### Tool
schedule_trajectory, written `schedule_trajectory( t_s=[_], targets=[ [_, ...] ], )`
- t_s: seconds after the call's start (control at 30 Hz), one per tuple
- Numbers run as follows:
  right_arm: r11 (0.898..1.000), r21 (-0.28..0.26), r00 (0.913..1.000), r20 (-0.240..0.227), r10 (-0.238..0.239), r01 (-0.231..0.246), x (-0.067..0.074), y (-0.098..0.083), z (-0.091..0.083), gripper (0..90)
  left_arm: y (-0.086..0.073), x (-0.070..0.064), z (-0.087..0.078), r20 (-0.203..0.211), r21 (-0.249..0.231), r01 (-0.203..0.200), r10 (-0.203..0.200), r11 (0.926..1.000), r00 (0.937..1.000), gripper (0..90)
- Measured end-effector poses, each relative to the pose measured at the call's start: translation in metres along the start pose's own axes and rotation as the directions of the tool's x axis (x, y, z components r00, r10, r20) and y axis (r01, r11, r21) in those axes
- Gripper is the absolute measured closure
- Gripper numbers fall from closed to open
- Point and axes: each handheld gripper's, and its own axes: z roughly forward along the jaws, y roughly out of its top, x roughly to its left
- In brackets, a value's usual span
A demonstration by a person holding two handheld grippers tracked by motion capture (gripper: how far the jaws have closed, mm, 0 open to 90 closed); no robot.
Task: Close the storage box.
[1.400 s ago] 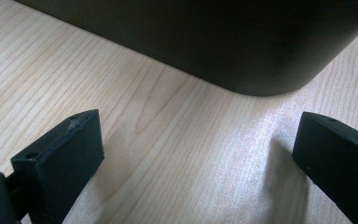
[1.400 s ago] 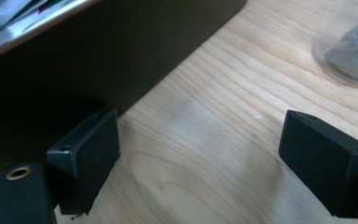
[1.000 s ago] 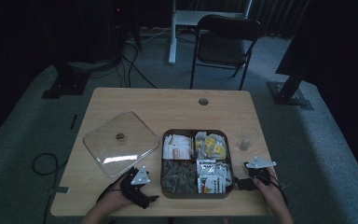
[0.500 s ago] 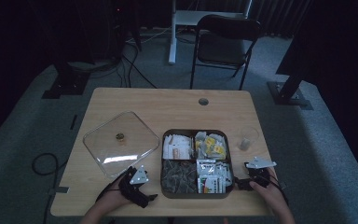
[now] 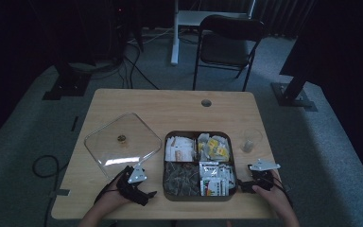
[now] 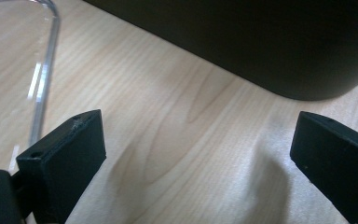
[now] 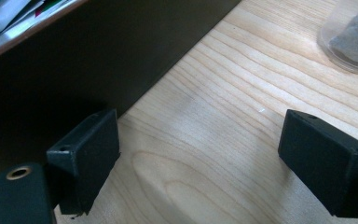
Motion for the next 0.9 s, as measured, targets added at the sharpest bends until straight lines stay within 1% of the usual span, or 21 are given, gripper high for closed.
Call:
schedule_trajectory(
  t_s=[0.07, 0.13, 0.2, 0.23, 0.3, 0.4, 0.43, 0.47, 0.53, 0.6, 0.7, 0.87, 0.9],
  targets=[
    [1.000, 0.000, 1.0000, 0.000, 0.000, 0.000, 0.000, 0.000, 0.000, 11.8, -0.001, 0.001, 0.000, -0.007, 0.002, 0.001, -0.001, 1.0000, 1.0000, 3.4],
    [1.000, 0.000, 1.0000, 0.000, 0.000, 0.000, 0.000, 0.000, 0.000, 11.8, -0.001, 0.003, -0.001, -0.005, 0.006, 0.013, -0.013, 0.9999, 0.9999, 3.4],
    [1.000, 0.000, 1.0000, 0.001, 0.001, -0.001, 0.000, 0.000, 0.000, 11.8, -0.001, 0.007, -0.003, -0.020, 0.005, 0.027, -0.027, 0.9996, 0.9994, 3.4],
    [1.000, 0.000, 1.0000, 0.001, 0.001, -0.001, 0.000, 0.000, 0.000, 11.8, 0.000, 0.009, -0.005, -0.036, -0.002, 0.035, -0.035, 0.9994, 0.9988, 3.4],
    [1.000, 0.000, 1.0000, 0.001, 0.000, 0.000, 0.000, 0.000, 0.000, 11.8, 0.001, 0.014, -0.009, -0.047, -0.023, 0.054, -0.055, 0.9983, 0.9974, 3.4],
    [1.000, 0.000, 1.0000, 0.001, 0.000, 0.000, 0.000, 0.000, 0.000, 11.8, 0.002, 0.021, -0.014, -0.071, -0.038, 0.074, -0.077, 0.9965, 0.9945, 3.4],
    [1.000, 0.000, 1.0000, 0.001, 0.000, 0.000, 0.000, 0.000, 0.000, 11.8, 0.002, 0.021, -0.014, -0.071, -0.038, 0.074, -0.077, 0.9965, 0.9945, 3.4],
    [1.000, 0.000, 1.0000, 0.001, 0.000, 0.000, 0.000, 0.000, 0.000, 11.8, 0.002, 0.024, -0.016, -0.088, -0.036, 0.079, -0.082, 0.9962, 0.9927, 3.4],
    [1.000, 0.000, 1.0000, 0.001, 0.000, 0.000, 0.000, 0.000, 0.000, 11.8, 0.001, 0.028, -0.016, -0.097, -0.039, 0.088, -0.091, 0.9954, 0.9911, 3.4],
    [1.000, 0.000, 1.0000, 0.001, 0.000, 0.000, 0.000, 0.000, 0.000, 11.8, 0.001, 0.032, -0.017, -0.113, -0.042, 0.102, -0.106, 0.9939, 0.9880, 3.4],
    [1.000, 0.000, 1.0000, 0.002, 0.000, 0.000, 0.000, 0.000, 0.000, 11.8, 0.000, 0.038, -0.018, -0.146, -0.042, 0.121, -0.125, 0.9918, 0.9814, 3.5],
    [1.000, 0.000, 1.0000, 0.001, 0.000, 0.000, 0.000, 0.000, 0.000, 11.8, -0.001, 0.046, -0.019, -0.200, -0.059, 0.154, -0.163, 0.9863, 0.9662, 3.5],
    [1.000, 0.000, 1.0000, 0.001, 0.000, 0.000, 0.000, 0.000, 0.000, 11.8, -0.001, 0.049, -0.019, -0.217, -0.058, 0.161, -0.170, 0.9853, 0.9613, 3.5]
  ],
)
